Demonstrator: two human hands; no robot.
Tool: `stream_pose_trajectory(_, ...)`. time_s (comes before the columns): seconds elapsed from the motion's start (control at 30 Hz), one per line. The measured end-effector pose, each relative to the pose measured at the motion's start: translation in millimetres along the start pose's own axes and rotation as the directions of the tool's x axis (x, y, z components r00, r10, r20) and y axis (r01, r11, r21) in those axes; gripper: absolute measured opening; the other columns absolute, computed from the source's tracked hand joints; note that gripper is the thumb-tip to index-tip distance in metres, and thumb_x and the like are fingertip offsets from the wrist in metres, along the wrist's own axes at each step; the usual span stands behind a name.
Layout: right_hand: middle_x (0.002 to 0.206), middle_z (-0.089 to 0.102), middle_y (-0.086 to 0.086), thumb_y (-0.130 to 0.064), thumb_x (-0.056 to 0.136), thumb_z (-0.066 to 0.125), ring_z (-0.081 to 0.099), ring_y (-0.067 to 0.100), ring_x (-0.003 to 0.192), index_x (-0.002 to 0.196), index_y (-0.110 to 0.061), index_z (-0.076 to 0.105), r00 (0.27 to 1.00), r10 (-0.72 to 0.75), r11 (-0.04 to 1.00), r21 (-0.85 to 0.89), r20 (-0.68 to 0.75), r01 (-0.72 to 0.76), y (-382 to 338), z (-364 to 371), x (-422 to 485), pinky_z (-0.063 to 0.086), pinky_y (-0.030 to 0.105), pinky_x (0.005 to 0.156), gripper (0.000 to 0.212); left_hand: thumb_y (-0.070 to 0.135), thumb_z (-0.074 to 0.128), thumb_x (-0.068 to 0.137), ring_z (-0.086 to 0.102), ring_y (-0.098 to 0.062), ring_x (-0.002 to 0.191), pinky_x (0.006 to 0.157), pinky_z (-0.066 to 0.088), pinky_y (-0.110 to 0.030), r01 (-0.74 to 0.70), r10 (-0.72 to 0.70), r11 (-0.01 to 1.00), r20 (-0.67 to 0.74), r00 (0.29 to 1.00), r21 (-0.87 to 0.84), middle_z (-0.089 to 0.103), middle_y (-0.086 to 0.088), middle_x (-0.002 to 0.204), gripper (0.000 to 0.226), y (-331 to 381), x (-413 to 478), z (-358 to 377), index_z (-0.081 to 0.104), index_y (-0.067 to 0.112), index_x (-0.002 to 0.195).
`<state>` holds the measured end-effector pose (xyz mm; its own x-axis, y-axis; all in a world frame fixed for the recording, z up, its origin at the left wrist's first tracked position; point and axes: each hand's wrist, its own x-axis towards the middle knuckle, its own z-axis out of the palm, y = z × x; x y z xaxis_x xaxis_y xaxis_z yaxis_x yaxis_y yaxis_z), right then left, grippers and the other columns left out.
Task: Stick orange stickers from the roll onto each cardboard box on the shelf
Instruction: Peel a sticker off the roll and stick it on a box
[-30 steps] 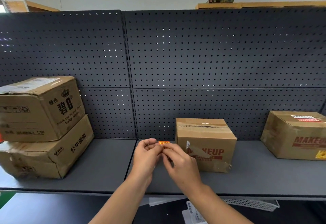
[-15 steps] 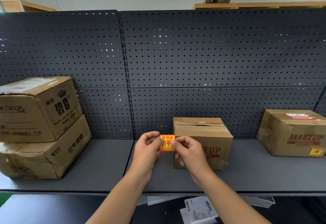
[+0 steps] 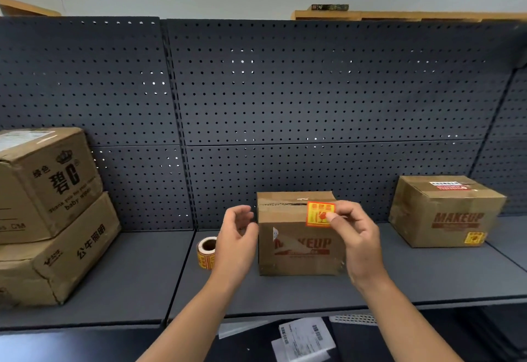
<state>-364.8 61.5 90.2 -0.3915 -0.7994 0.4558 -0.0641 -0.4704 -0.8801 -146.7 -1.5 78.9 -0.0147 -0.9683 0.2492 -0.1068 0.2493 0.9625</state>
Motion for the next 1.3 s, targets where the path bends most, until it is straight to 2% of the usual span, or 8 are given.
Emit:
stream_pose_trajectory(0.13, 0.126, 0.063, 0.014, 0.007, 0.097, 0.06, 0.062, 0.01, 0.106, 0.082, -0.008, 0.065, 0.981, 0.025, 0.999, -0.02, -0.195, -0.029, 24.9, -37.9, 7.4, 0.05, 0.032, 0.086, 0.022, 0.024, 0.06, 0.101, 0.051, -0.009, 0.128, 0.105, 0.043, -0.03, 0.086, -0.096, 0.989, 0.081, 0.992, 0.12, 0.053, 0.009, 0.143, 0.048, -26.2, 6.6, 11.3, 0.043, 0.028, 0.145)
stream_pose_trajectory(0.27, 0.13, 0.066, 0.008, 0.01, 0.096, 0.056, 0.06, 0.02, 0.118, 0.079, -0.007, 0.059, 0.976, 0.159, 0.986, -0.019, -0.149, -0.164, 56.7, -61.2, 7.6, 0.047, 0.033, 0.09, 0.024, 0.068, 0.064, 0.089, 0.049, -0.02, 0.139, 0.107, 0.041, -0.031, 0.241, -0.303, 0.937, 0.243, 0.921, 0.253, 0.047, 0.004, 0.153, 0.094, -44.9, 8.8, 16.3, 0.024, 0.024, 0.162)
stream_pose_trajectory(0.4, 0.127, 0.069, 0.004, 0.009, 0.096, 0.057, 0.061, 0.027, 0.119, 0.078, -0.002, 0.059, 0.961, 0.273, 0.962, -0.006, -0.039, -0.274, 76.6, -65.7, 6.6, 0.048, 0.031, 0.088, 0.021, 0.048, 0.065, 0.098, 0.047, -0.017, 0.142, 0.103, 0.037, -0.024, 0.204, -0.28, 0.942, 0.289, 0.916, 0.265, 0.053, 0.016, 0.143, 0.068, -59.5, 9.8, 21.4, 0.033, 0.033, 0.156)
stream_pose_trajectory(0.53, 0.126, 0.07, 0.006, 0.004, 0.096, 0.063, 0.065, 0.026, 0.114, 0.078, -0.005, 0.066, 0.951, 0.308, 0.951, -0.031, -0.003, -0.308, 78.3, -61.2, 5.1, 0.051, 0.032, 0.088, 0.02, 0.039, 0.072, 0.095, 0.062, -0.003, 0.125, 0.105, 0.05, -0.026, 0.127, -0.174, 0.974, 0.265, 0.948, 0.187, 0.07, 0.026, 0.123, 0.042, -67.9, 14.1, 25.3, 0.056, 0.045, 0.133)
stream_pose_trajectory(0.73, 0.088, 0.066, 0.007, -0.006, 0.101, 0.059, 0.06, 0.021, 0.088, 0.084, -0.01, 0.062, 0.944, 0.318, 0.947, 0.03, 0.089, -0.321, 49.2, -58.9, 21.4, 0.047, 0.036, 0.082, 0.018, 0.062, 0.068, 0.091, 0.069, -0.001, 0.11, 0.093, 0.059, -0.028, 0.03, -0.044, 0.994, 0.138, 0.989, 0.106, 0.074, 0.016, 0.119, 0.05, -47.2, 19.4, 20.6, 0.064, 0.04, 0.136)
stream_pose_trajectory(0.83, 0.089, 0.068, 0.009, -0.008, 0.102, 0.056, 0.062, 0.022, 0.09, 0.087, -0.011, 0.059, 0.91, 0.386, 0.904, 0.135, 0.154, -0.406, 33.2, -55.1, 34.6, 0.046, 0.036, 0.082, 0.016, 0.081, 0.058, 0.085, 0.07, -0.007, 0.112, 0.099, 0.058, -0.04, 0.085, -0.118, 0.985, 0.223, 0.968, 0.15, 0.073, 0.011, 0.122, 0.065, -35.6, 31.2, 12.2, 0.058, 0.047, 0.14)
stream_pose_trajectory(1.03, 0.1, 0.073, 0.014, -0.015, 0.103, 0.055, 0.064, 0.036, 0.105, 0.095, -0.015, 0.058, 0.773, 0.606, 0.737, 0.231, 0.189, -0.635, 19.8, -59.7, 68.2, 0.045, 0.058, 0.104, 0.009, 0.067, 0.053, 0.096, 0.071, -0.015, 0.104, 0.094, 0.059, -0.04, 0.298, -0.356, 0.926, 0.273, 0.894, 0.231, 0.076, 0.012, 0.111, 0.042, -7.4, 48.5, 3.0, 0.066, 0.039, 0.125)
stream_pose_trajectory(1.3, 0.106, 0.069, 0.013, -0.009, 0.101, 0.058, 0.061, 0.028, 0.105, 0.088, -0.014, 0.06, 0.747, 0.658, 0.733, 0.144, 0.098, -0.664, 29.6, -36.0, 77.2, 0.049, 0.048, 0.088, 0.014, 0.056, 0.059, 0.096, 0.06, -0.015, 0.103, 0.083, 0.054, -0.034, 0.384, -0.548, 0.792, 0.275, 0.79, 0.475, 0.059, 0.0, 0.129, 0.059, -16.4, 53.4, 16.2, 0.048, 0.02, 0.142)
